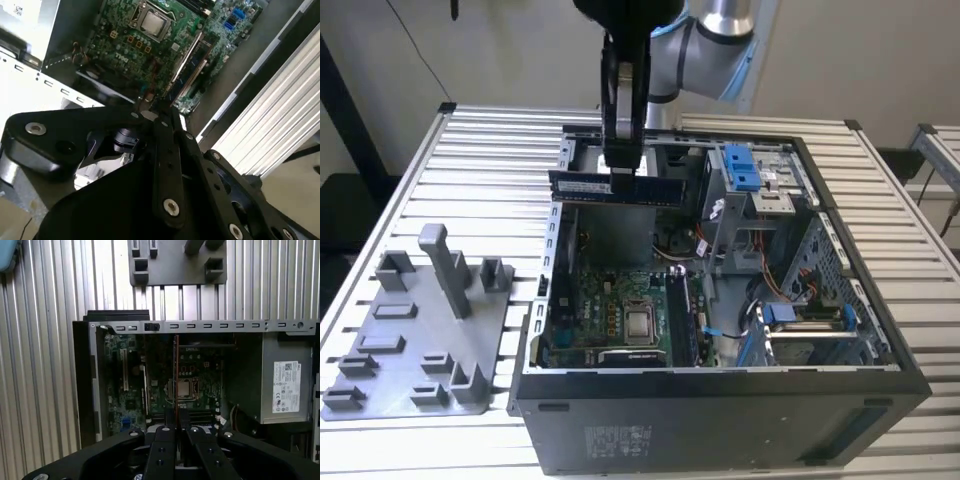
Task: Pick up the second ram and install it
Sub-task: 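Pick up the second ram and move it above second insertion slot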
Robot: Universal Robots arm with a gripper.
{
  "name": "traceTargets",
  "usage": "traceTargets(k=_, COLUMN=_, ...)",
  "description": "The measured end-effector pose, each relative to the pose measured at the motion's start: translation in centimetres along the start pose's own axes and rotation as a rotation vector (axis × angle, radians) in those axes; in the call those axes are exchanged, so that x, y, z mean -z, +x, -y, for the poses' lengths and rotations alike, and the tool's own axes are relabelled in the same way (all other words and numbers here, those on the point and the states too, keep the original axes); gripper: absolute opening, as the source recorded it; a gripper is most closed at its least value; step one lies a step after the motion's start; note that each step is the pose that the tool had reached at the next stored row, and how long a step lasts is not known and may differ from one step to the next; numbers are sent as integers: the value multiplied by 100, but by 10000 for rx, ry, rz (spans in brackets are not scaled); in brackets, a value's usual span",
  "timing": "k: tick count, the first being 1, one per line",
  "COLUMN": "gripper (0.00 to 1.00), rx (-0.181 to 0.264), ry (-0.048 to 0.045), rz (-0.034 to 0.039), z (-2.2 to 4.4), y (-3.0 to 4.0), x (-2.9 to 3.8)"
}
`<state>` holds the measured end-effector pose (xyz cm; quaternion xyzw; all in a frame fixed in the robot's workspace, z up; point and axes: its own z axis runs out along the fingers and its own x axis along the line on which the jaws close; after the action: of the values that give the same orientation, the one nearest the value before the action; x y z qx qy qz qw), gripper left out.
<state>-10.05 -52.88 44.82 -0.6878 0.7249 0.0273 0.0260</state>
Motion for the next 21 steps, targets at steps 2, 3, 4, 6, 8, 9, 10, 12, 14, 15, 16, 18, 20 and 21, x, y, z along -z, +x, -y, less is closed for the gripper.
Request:
traceTargets(k=2, gripper=14, rx=-1, ry=0, rz=0, z=91, y=-5, x=0)
traceTargets(k=3, gripper=14, rx=-1, ry=0, rz=0, z=136, y=-7, x=0)
traceTargets(k=4, gripper=14, rx=0, ry=0, rz=0, z=181, y=-9, x=0)
traceTargets(k=6, gripper=14, rx=-1, ry=0, rz=0, z=271, y=-14, x=0)
traceTargets(k=8, gripper=14, rx=0, ry=0, rz=-1, z=362, y=-19, x=0)
traceTargets(k=9, gripper=14, rx=0, ry=0, rz=0, z=407, y=-21, x=0)
traceTargets(k=10, gripper=14, rx=-1, ry=0, rz=1, z=452, y=-24, x=-1)
traceTargets(k=12, gripper=14, rx=0, ry=0, rz=-1, z=544, y=-29, x=0)
traceTargets(k=14, gripper=14, rx=-1, ry=0, rz=0, z=634, y=-33, x=0)
traceTargets(k=15, gripper=14, rx=-1, ry=0, rz=0, z=678, y=-36, x=0)
traceTargets(k=16, gripper=14, rx=0, ry=0, rz=-1, z=727, y=-38, x=0)
traceTargets(k=18, gripper=14, rx=-1, ry=0, rz=0, z=818, y=-42, x=0)
traceTargets(k=20, gripper=14, rx=0, ry=0, rz=0, z=907, y=-47, x=0)
traceTargets(k=21, gripper=14, rx=-1, ry=0, rz=0, z=943, y=-49, x=0)
